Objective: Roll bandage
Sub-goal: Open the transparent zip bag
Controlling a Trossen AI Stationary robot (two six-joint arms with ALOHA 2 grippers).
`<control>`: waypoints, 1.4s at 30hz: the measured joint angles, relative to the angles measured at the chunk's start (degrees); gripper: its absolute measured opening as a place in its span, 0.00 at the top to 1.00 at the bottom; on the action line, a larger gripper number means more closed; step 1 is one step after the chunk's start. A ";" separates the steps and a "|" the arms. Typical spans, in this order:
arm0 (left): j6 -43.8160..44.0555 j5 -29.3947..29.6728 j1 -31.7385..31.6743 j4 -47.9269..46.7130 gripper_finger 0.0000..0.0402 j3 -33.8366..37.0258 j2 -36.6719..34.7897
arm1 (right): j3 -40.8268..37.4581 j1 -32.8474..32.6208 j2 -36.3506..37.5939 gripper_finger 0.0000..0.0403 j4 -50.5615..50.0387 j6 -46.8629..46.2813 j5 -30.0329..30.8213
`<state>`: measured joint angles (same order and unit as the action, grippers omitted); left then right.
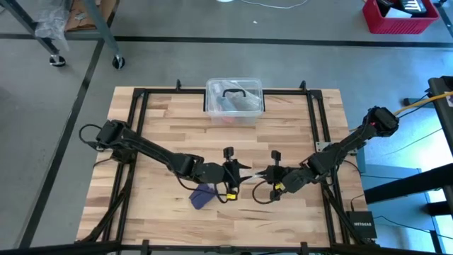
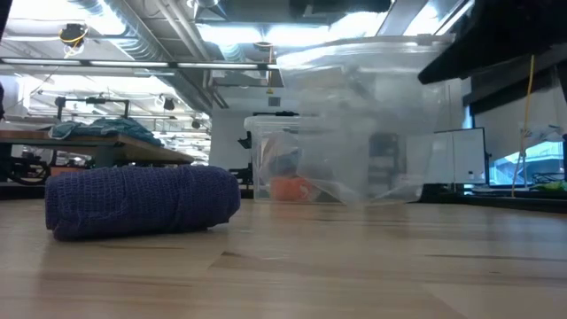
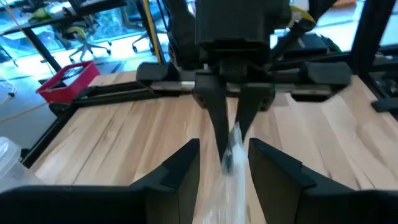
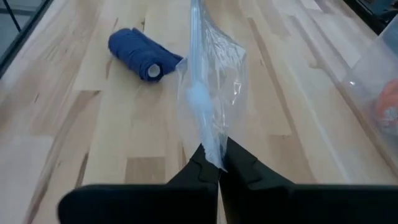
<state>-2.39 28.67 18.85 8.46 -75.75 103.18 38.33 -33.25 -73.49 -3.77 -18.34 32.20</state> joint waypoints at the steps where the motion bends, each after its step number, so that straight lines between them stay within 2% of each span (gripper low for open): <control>1: -0.04 -0.10 -0.19 1.59 0.68 0.00 0.45 | 0.00 -0.01 0.00 1.00 0.15 -0.18 -0.18; 7: -0.71 -4.63 -1.30 6.43 0.68 -0.05 3.52 | 0.00 -0.07 0.00 1.00 0.82 -0.48 -0.40; 13: -0.94 -4.87 -1.36 7.95 0.68 0.00 5.94 | 0.00 -0.07 0.02 1.00 1.27 -2.33 -0.39; 37: -2.84 -4.85 -2.16 10.42 0.68 0.00 8.32 | -0.02 -0.10 0.02 1.00 2.25 -2.41 0.13; 42: -3.72 -4.31 -1.96 10.19 0.73 0.00 8.26 | -0.02 -0.10 0.02 1.00 2.09 -2.39 0.13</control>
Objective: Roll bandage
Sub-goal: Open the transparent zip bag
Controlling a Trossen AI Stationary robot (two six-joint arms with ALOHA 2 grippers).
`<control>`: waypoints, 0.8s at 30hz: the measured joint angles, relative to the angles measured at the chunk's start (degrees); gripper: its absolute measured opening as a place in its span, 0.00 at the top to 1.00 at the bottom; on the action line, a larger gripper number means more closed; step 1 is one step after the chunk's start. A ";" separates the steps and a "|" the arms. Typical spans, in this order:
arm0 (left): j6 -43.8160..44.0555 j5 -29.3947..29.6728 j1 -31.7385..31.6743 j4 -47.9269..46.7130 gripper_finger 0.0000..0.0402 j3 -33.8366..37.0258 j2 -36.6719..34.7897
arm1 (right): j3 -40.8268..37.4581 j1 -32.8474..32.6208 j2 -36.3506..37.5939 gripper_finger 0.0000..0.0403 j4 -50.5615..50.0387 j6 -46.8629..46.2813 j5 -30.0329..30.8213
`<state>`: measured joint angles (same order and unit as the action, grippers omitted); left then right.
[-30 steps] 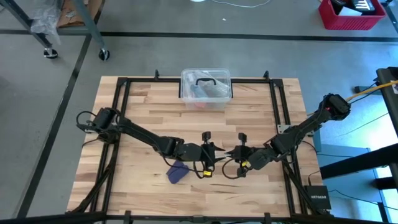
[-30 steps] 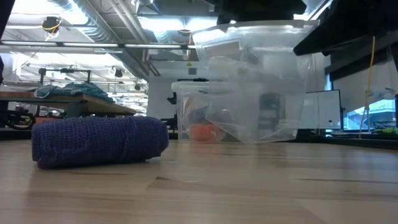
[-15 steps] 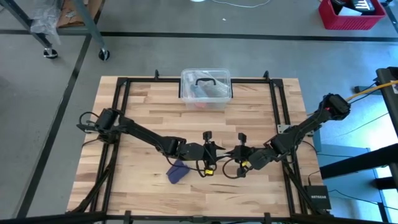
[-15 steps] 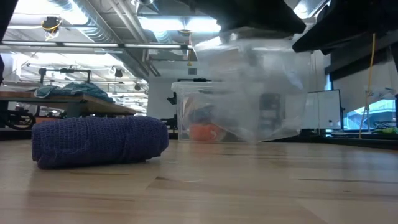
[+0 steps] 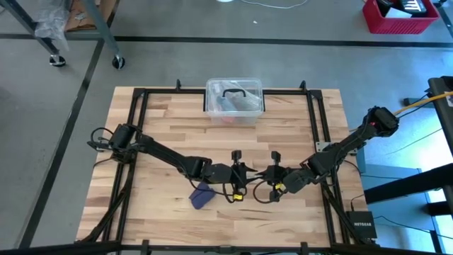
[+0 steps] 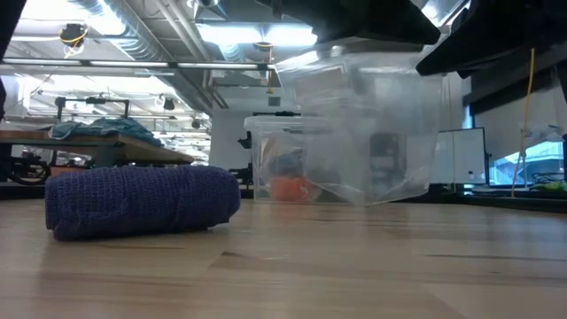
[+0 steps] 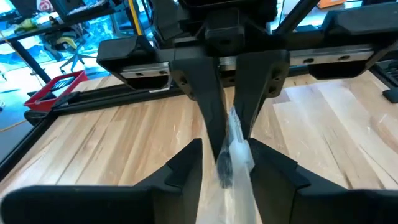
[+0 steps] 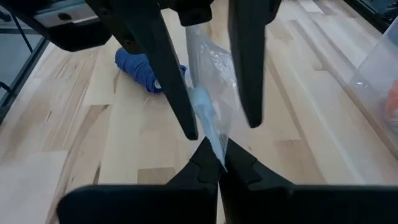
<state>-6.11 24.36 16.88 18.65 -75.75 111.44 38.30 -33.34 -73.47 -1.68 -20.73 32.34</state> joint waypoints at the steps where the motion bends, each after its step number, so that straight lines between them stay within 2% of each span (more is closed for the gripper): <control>1: 0.00 0.02 0.00 0.00 0.75 0.00 0.00 | 0.00 0.00 0.00 1.00 0.03 0.00 0.01; 13: -2.95 0.20 0.63 -0.16 0.95 0.00 -0.04 | 0.00 0.00 0.00 1.00 -0.15 0.13 0.00; 24: -4.87 4.26 1.03 -4.11 0.92 0.00 -0.11 | 0.00 0.00 0.53 1.00 -1.51 1.87 -0.30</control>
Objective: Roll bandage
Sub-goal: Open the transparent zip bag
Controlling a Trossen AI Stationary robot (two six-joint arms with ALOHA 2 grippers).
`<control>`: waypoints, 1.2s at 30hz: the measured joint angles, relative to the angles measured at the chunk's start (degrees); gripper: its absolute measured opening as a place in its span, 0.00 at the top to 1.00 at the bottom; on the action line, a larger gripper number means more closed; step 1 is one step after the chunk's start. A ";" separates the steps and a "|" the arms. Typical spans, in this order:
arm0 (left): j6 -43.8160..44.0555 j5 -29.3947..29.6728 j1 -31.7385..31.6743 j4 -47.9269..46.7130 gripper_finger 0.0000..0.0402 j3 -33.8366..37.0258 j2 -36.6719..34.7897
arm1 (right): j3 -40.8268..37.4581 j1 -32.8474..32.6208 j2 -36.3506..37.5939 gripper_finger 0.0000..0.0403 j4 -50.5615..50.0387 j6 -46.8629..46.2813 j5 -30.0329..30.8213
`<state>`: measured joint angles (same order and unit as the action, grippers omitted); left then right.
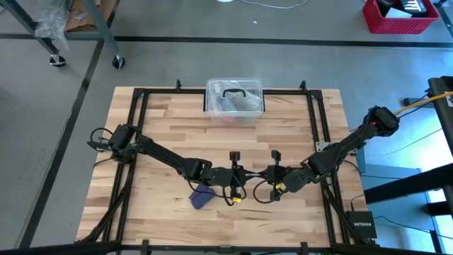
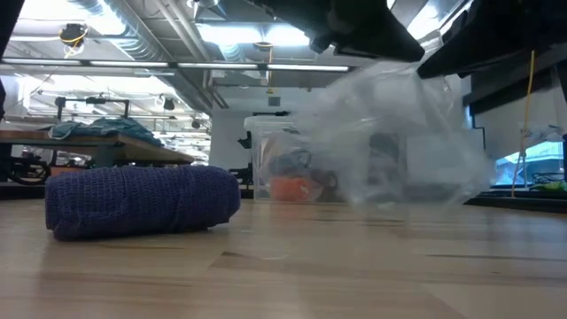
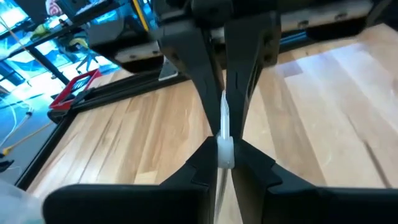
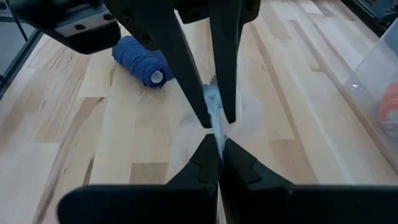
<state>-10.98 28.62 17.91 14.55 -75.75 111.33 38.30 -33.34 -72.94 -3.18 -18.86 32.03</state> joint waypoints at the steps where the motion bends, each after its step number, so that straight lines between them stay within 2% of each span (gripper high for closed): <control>1: 0.02 0.11 0.00 -0.39 0.92 0.00 0.00 | 0.00 0.00 0.32 1.00 -0.27 0.02 -0.06; 12: 0.04 0.29 -0.02 -1.92 0.93 -0.13 -0.11 | -0.02 -1.21 3.74 1.00 -1.61 1.63 0.06; 22: 0.04 2.38 -0.02 -7.72 0.92 -0.04 -0.09 | -0.07 -2.96 7.11 1.00 -2.73 3.95 -0.22; 33: 0.11 2.52 -0.05 -20.13 0.92 0.00 -0.05 | -0.07 -4.31 12.89 1.00 -9.90 3.68 -0.52; 36: 0.68 2.48 0.19 -20.79 0.92 0.04 0.02 | -0.06 -4.31 13.00 1.00 -12.29 2.63 -1.78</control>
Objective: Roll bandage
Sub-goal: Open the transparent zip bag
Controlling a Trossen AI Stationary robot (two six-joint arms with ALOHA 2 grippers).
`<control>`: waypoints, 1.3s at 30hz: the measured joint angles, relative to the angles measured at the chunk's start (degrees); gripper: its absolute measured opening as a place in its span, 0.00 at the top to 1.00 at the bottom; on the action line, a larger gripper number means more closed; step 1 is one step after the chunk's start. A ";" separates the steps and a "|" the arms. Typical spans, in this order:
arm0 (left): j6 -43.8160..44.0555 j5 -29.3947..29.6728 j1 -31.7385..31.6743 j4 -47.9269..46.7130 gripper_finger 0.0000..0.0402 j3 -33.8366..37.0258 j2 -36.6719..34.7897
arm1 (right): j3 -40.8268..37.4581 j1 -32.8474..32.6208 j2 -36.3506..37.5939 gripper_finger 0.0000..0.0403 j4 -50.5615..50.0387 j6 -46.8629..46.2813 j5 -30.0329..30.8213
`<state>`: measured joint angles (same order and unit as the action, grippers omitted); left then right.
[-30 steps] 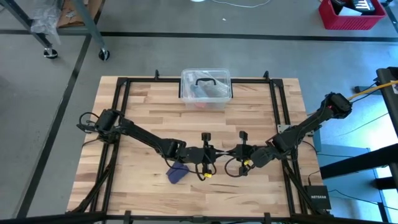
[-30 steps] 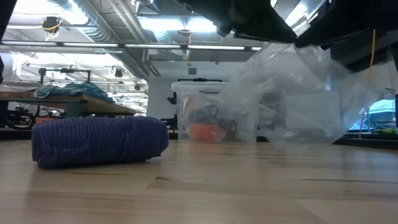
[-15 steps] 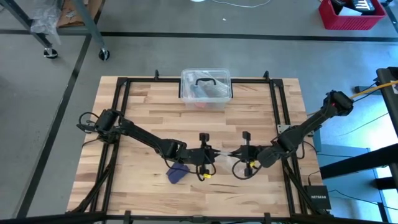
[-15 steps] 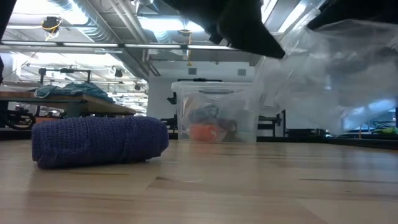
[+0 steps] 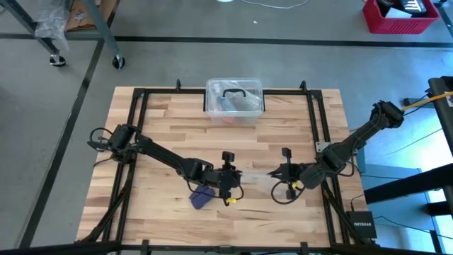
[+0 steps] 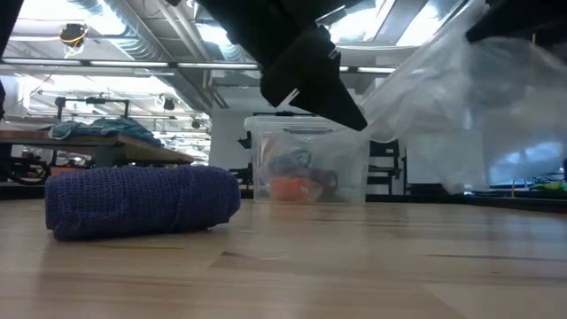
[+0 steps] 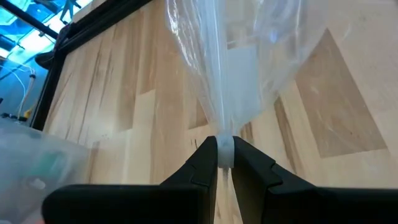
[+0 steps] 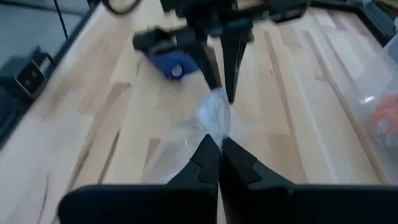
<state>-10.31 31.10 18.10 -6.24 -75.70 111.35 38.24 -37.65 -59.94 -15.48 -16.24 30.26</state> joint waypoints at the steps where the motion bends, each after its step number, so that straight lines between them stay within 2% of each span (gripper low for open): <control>1: 0.02 0.01 0.08 -0.08 0.92 0.00 -0.02 | 0.00 0.00 0.02 1.00 -0.93 -0.26 -0.22; 8: 2.74 -0.06 0.67 -0.13 0.88 0.00 -0.34 | 0.02 0.11 0.02 1.00 -3.00 -1.48 -0.37; 14: 9.45 -1.12 0.98 -2.82 0.72 -3.30 -2.44 | 0.06 0.11 -0.16 1.00 -3.13 -1.48 -0.32; 20: 9.94 -2.00 1.82 -3.22 0.61 -5.52 -4.05 | 0.06 0.11 -1.31 1.00 -2.16 -1.48 -0.35; 25: 8.21 -1.96 1.60 2.43 0.60 -5.70 -3.71 | 0.08 0.13 -4.01 1.00 -0.04 -1.10 -0.35; 39: 8.83 -3.24 1.28 2.29 0.62 -5.51 -2.57 | 0.08 0.17 -4.81 0.98 2.77 0.07 -0.35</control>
<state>-1.48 27.87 19.38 -3.95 -81.21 108.78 38.33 -37.47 -64.75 -12.71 -16.16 29.91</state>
